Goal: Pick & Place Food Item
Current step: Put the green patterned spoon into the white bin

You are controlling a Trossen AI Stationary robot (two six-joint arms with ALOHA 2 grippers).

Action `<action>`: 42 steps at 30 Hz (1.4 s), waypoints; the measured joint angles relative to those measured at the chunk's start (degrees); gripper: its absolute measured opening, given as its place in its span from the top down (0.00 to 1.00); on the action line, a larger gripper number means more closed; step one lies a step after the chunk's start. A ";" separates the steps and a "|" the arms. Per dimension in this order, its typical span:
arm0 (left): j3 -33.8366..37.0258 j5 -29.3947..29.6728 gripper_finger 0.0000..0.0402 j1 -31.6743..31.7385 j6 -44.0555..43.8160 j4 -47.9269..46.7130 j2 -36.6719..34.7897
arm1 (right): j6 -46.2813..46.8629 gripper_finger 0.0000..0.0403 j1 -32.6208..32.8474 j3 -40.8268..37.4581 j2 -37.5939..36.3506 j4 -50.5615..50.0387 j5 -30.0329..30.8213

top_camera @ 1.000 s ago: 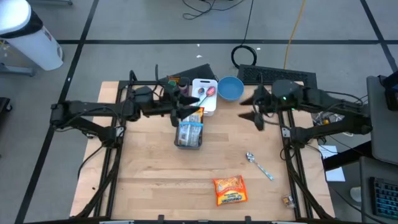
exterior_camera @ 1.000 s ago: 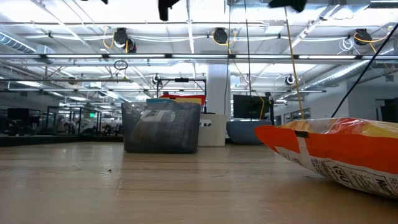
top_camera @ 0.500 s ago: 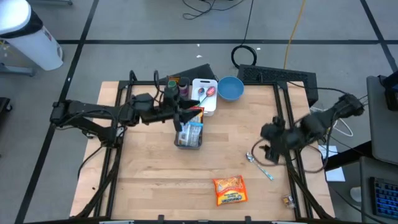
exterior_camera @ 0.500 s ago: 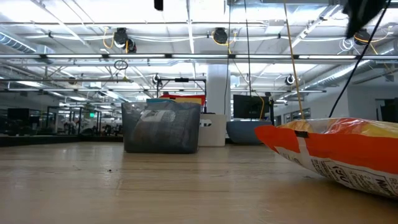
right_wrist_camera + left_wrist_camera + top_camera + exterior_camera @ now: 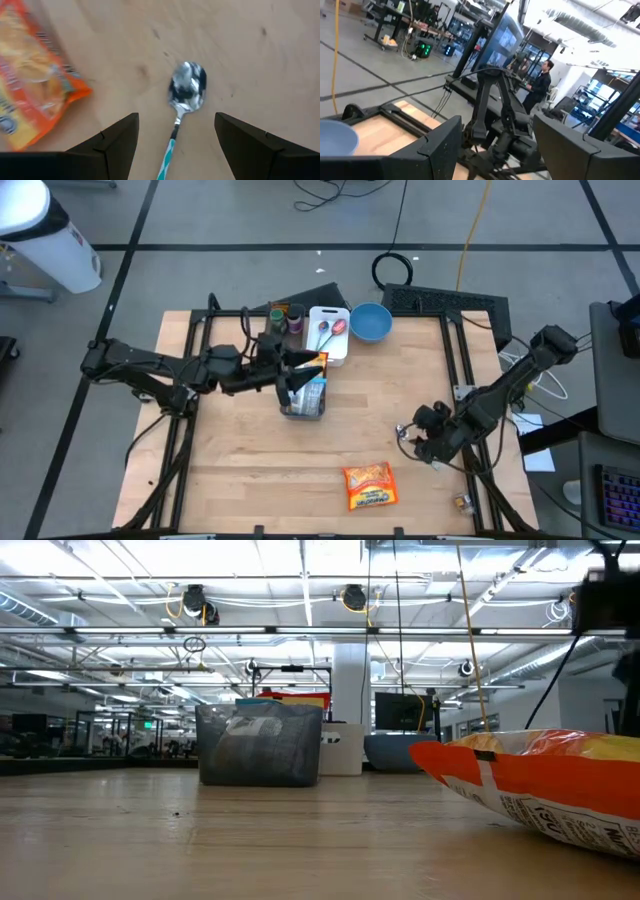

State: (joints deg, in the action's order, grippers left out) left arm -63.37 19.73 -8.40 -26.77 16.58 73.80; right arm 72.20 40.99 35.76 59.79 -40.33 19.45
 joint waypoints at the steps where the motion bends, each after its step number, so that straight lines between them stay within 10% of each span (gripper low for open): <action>1: 0.00 0.10 0.36 0.00 -0.61 -0.79 0.00 | 1.53 0.37 0.00 -1.58 0.00 1.60 0.00; 30: 0.00 0.38 0.36 0.03 -2.59 -4.42 0.04 | 5.79 0.38 -0.89 -7.43 11.56 12.63 -1.71; 42: 0.00 0.38 0.36 0.07 -3.56 -4.86 0.04 | 1.68 0.57 -1.20 -7.54 11.65 12.43 -1.53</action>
State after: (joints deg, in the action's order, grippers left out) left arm -63.37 20.12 -8.34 -30.33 11.72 73.84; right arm 73.88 39.79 28.23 71.44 -27.90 17.93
